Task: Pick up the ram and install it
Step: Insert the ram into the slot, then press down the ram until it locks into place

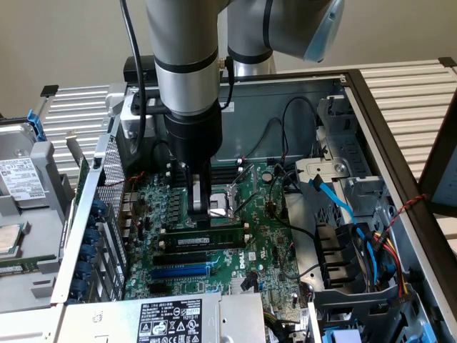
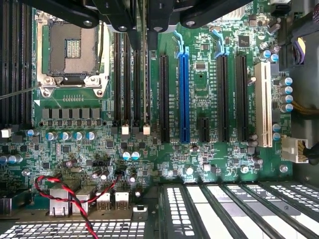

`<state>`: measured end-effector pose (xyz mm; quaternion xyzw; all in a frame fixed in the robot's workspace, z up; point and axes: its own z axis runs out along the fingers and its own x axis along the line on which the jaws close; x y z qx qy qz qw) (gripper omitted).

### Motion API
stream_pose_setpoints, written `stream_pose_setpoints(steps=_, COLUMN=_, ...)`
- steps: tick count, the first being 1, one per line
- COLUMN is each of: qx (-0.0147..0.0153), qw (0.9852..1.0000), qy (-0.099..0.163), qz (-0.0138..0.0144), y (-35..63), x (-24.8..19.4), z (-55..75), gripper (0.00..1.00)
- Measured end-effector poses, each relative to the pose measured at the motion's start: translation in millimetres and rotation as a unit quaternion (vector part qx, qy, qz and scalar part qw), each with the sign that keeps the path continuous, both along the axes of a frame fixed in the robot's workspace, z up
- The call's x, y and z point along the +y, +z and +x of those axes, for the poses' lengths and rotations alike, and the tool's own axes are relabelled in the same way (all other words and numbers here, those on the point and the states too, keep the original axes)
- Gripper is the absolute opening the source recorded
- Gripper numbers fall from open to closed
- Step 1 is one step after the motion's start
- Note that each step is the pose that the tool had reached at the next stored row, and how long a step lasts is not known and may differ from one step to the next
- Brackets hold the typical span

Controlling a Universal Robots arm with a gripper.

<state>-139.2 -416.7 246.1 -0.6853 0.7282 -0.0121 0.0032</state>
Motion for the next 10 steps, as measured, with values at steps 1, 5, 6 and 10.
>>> stream_pose_setpoints(steps=1, qx=0.0000, qw=1.0000, qy=0.000, qz=-0.0005, y=0.4, x=0.0, z=0.0, gripper=0.12)
stream_pose_setpoints(steps=5, qx=0.0000, qw=1.0000, qy=0.000, qz=-0.0009, y=0.7, x=0.0, z=0.0, gripper=0.11)
stream_pose_setpoints(steps=6, qx=0.0000, qw=1.0000, qy=0.000, qz=-0.0010, y=0.7, x=0.0, z=0.0, gripper=0.11)
stream_pose_setpoints(steps=10, qx=0.0000, qw=1.0000, qy=0.000, qz=-0.0009, y=0.7, x=0.0, z=0.0, gripper=0.11)
